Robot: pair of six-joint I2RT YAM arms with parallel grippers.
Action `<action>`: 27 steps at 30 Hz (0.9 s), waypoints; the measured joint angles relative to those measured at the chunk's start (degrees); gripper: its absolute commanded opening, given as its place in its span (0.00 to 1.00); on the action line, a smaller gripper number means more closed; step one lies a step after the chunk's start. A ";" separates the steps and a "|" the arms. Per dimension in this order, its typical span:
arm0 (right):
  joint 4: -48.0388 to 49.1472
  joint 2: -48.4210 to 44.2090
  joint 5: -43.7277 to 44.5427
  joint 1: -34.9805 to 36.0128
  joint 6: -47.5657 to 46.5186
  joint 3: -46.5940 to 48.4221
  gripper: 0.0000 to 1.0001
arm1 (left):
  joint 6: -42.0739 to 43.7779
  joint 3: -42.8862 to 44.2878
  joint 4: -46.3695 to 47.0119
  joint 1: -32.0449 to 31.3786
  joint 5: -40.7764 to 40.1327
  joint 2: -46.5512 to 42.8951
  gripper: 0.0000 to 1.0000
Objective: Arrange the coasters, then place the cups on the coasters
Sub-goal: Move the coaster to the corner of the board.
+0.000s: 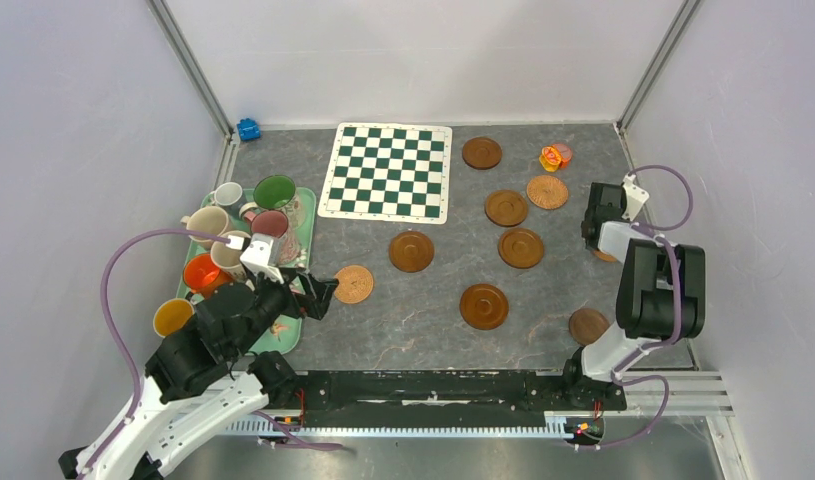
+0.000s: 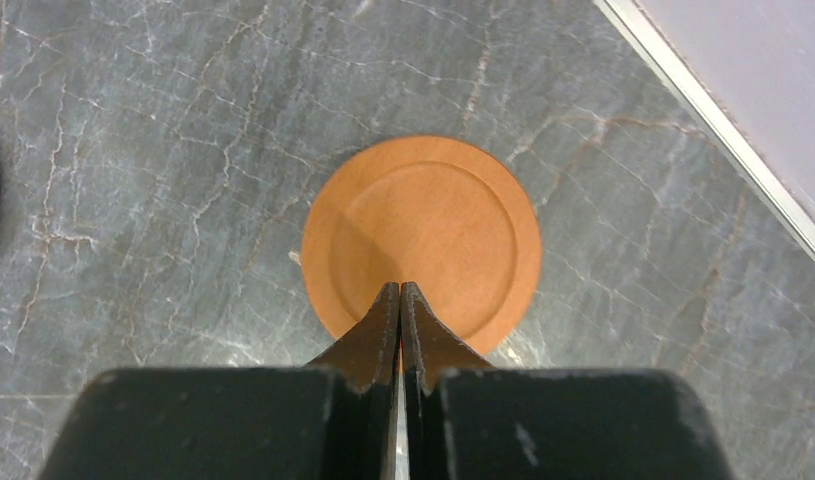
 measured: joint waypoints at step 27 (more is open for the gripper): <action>-5.57 -0.90 -10.36 -0.90 3.08 0.04 0.00 | 0.00 0.00 0.02 0.00 0.02 0.50 1.00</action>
